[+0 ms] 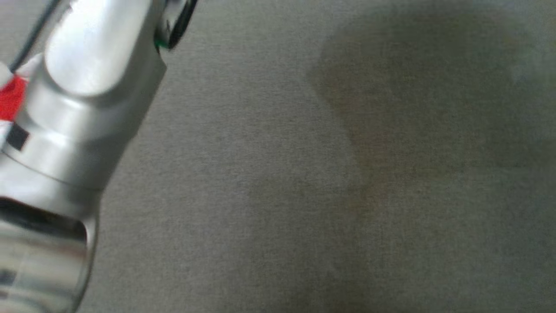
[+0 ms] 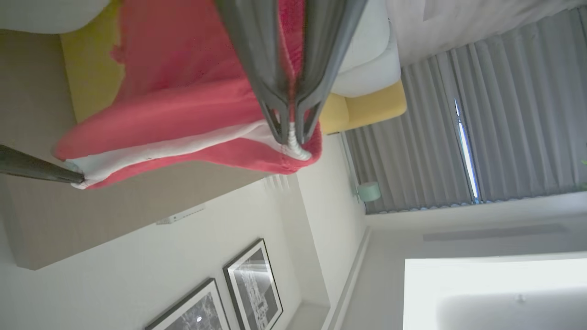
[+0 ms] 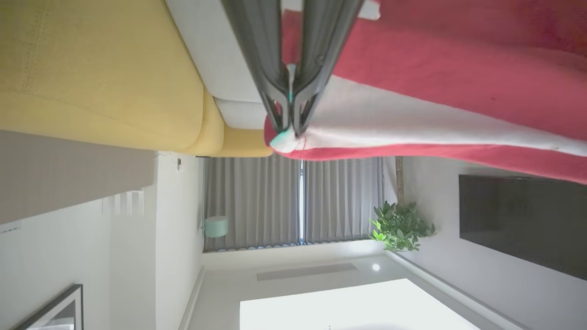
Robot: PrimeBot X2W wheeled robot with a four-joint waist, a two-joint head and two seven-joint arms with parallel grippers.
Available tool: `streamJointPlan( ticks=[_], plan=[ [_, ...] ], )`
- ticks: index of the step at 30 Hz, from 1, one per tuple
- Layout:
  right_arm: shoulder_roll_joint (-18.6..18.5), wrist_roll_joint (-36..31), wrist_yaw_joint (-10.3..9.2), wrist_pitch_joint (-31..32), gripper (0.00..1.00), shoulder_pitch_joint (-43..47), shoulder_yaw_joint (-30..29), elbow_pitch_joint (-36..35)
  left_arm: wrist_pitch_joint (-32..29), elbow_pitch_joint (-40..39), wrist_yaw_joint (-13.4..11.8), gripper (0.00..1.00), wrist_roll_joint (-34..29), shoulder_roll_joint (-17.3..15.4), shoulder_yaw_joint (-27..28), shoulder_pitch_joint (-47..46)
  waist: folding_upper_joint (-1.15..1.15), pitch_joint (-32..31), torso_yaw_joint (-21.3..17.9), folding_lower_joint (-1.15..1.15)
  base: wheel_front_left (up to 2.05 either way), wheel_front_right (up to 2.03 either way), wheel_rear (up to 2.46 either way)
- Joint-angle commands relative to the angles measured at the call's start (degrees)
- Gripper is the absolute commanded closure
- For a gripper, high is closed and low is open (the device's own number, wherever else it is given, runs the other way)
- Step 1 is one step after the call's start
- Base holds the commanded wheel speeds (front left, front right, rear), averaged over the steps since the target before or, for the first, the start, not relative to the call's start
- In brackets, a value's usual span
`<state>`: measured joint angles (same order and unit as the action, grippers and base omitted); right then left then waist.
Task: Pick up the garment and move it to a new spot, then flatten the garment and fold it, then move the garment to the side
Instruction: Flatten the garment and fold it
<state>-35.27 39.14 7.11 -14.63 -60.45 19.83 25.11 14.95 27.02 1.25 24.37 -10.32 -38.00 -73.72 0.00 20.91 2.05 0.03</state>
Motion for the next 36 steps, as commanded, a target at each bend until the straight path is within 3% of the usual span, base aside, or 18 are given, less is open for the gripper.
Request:
streamJointPlan(
  ticks=[1,5,14,15,22,24,30,36],
  plan=[
    [-0.8,-0.2,0.37,-0.2,1.00,1.7,-0.4,-0.8,0.0,-0.7,0.9,1.00,-0.6,-1.7,1.9,1.4,0.00,0.4,-0.9,-0.03,0.00,0.00,0.00],
    [-0.4,0.7,0.37,-0.2,1.00,8.9,1.3,-0.1,0.0,0.1,3.4,1.00,-2.0,-0.8,1.5,10.6,0.00,0.1,-1.8,-0.03,0.00,0.00,0.00],
    [0.1,5.3,0.37,0.5,1.00,31.5,3.1,-0.2,0.0,-2.8,4.9,1.00,-3.4,1.6,3.4,39.6,0.00,-3.3,-3.5,-0.03,0.00,0.00,0.00],
    [0.1,5.3,0.37,0.5,1.00,31.5,3.1,-0.2,0.0,-2.8,4.9,1.00,-3.4,1.6,3.4,39.6,0.00,-3.3,-3.5,-0.03,0.00,0.00,0.00],
    [-0.4,6.4,0.37,0.8,1.00,50.6,-2.8,-4.9,0.0,-6.0,5.2,1.00,-5.8,1.2,3.4,57.5,0.00,-8.7,-3.5,-0.03,0.00,0.00,0.00],
    [0.7,5.6,0.37,1.1,1.00,57.8,-6.9,-8.4,0.0,-8.1,4.9,1.00,-6.0,0.9,3.6,62.8,0.00,-10.7,-3.3,-0.03,0.00,0.00,0.00],
    [4.0,0.4,0.37,4.6,1.00,64.8,-15.6,-17.9,0.0,-13.0,4.2,1.00,-7.2,0.6,3.8,65.9,0.00,-12.1,-2.4,-0.03,0.00,0.00,0.00],
    [7.1,-3.8,0.37,10.5,1.00,62.0,-20.8,-22.9,-0.1,-13.5,4.5,1.00,-7.1,2.3,4.0,60.1,0.00,-10.3,-0.5,-0.03,0.00,0.00,0.00]
  ],
)
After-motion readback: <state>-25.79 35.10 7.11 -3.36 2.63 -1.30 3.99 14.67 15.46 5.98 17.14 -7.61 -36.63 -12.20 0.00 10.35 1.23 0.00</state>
